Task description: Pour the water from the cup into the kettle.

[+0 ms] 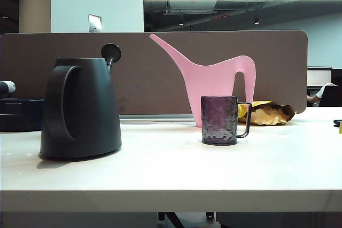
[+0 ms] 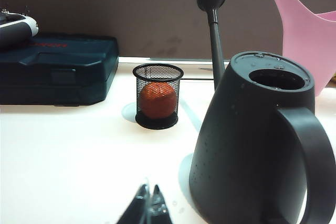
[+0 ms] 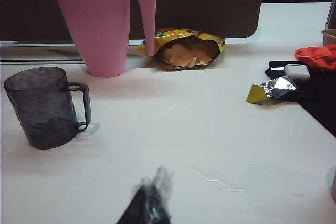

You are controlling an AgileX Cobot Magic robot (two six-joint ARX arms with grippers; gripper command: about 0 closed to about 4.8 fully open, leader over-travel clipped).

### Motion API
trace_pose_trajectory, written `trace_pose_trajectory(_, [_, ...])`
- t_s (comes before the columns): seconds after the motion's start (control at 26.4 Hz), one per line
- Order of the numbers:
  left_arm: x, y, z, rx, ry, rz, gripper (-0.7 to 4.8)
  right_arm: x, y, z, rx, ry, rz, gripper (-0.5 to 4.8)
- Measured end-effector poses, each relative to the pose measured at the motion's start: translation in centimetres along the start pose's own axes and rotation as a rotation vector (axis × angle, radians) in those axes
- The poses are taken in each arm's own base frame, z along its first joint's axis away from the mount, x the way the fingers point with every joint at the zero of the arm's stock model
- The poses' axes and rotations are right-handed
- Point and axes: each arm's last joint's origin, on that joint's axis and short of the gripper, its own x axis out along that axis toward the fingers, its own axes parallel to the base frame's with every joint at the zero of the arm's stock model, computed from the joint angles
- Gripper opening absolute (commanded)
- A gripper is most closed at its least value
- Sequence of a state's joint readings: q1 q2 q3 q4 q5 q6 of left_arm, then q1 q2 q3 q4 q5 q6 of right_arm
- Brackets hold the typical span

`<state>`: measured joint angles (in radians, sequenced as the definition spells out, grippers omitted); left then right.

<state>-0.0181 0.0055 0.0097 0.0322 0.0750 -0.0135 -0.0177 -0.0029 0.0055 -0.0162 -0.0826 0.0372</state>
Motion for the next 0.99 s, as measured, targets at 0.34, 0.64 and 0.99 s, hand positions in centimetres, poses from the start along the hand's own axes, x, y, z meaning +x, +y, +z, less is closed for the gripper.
trace_pose_trajectory(0.34, [0.0,0.0,0.0,0.000,0.000,0.000,-0.05,0.0,0.0,0.0,0.000,0.000,0.000,-0.08])
trace_pose_trajectory(0.64, [0.0,0.0,0.0,0.000,0.000,0.000,-0.05,0.0,0.2,0.2,-0.003,-0.018,0.074,-0.09])
trace_pose_trajectory(0.99, [0.0,0.0,0.0,0.000,0.000,0.000,-0.05,-0.9,0.5,2.6,0.002,0.022,0.097,-0.09])
